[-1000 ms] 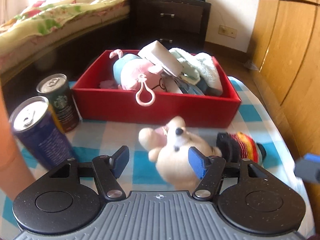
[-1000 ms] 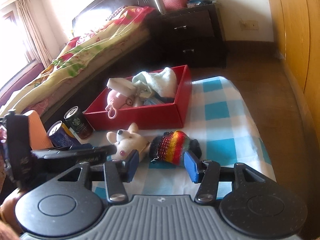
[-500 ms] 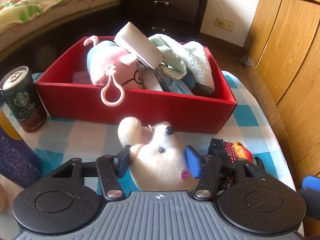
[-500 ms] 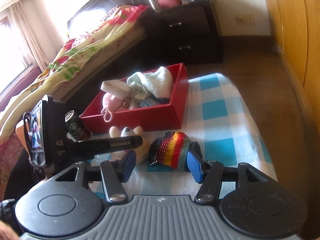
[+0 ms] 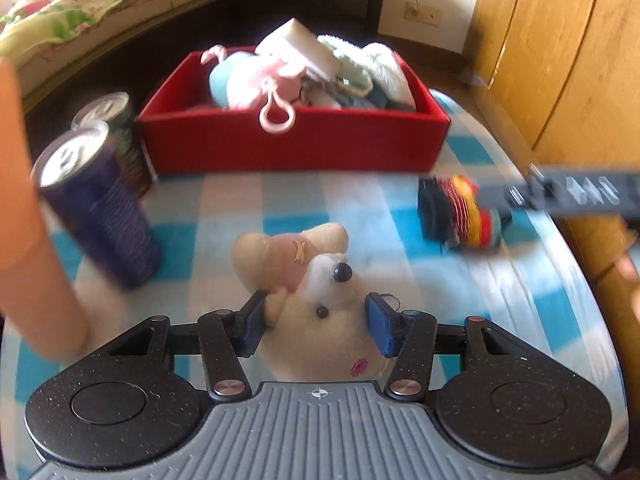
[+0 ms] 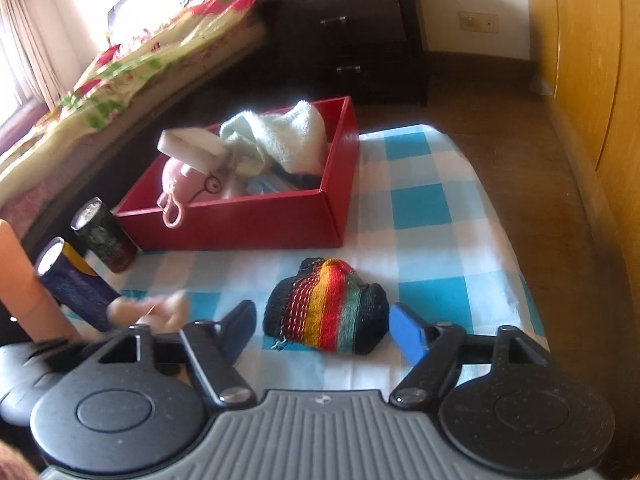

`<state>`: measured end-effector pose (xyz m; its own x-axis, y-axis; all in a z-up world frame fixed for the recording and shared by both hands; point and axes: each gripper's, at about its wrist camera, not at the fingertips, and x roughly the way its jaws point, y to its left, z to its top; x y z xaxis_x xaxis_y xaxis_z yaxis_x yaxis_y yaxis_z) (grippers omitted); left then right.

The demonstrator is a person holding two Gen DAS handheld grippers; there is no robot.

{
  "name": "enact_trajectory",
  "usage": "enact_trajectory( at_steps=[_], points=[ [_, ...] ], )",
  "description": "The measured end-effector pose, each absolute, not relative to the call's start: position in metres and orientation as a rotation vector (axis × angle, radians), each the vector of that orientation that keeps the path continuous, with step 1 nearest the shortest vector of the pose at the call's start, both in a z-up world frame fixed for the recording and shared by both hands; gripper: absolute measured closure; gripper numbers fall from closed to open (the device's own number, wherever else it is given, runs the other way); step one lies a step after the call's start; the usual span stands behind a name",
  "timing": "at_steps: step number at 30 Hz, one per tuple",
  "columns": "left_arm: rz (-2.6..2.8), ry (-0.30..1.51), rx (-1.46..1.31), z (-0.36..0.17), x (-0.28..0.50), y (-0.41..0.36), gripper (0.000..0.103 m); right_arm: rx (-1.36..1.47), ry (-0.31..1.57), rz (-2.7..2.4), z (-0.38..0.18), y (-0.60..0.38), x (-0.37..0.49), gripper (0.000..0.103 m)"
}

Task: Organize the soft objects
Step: 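Grasp the white teddy bear with the left tool while the right tool grasps the striped knit hat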

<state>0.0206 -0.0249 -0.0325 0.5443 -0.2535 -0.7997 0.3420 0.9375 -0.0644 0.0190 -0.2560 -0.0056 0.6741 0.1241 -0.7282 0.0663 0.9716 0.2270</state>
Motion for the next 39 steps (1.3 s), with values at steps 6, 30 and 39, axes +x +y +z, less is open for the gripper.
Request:
enact_trajectory(
  at_steps=[6, 30, 39],
  points=[
    [-0.367, 0.938, 0.07, -0.032, 0.019, -0.02, 0.05, 0.165, 0.88, 0.006, -0.025, -0.244, 0.048, 0.037],
    [-0.41, 0.93, 0.09, -0.034, 0.021, -0.03, 0.048, 0.137, 1.047, 0.002, -0.045, -0.231, 0.036, 0.087],
    [-0.409, 0.899, 0.107, -0.022, 0.013, -0.036, 0.055, 0.124, 0.91, 0.118, -0.009, -0.218, -0.006, 0.103]
  ],
)
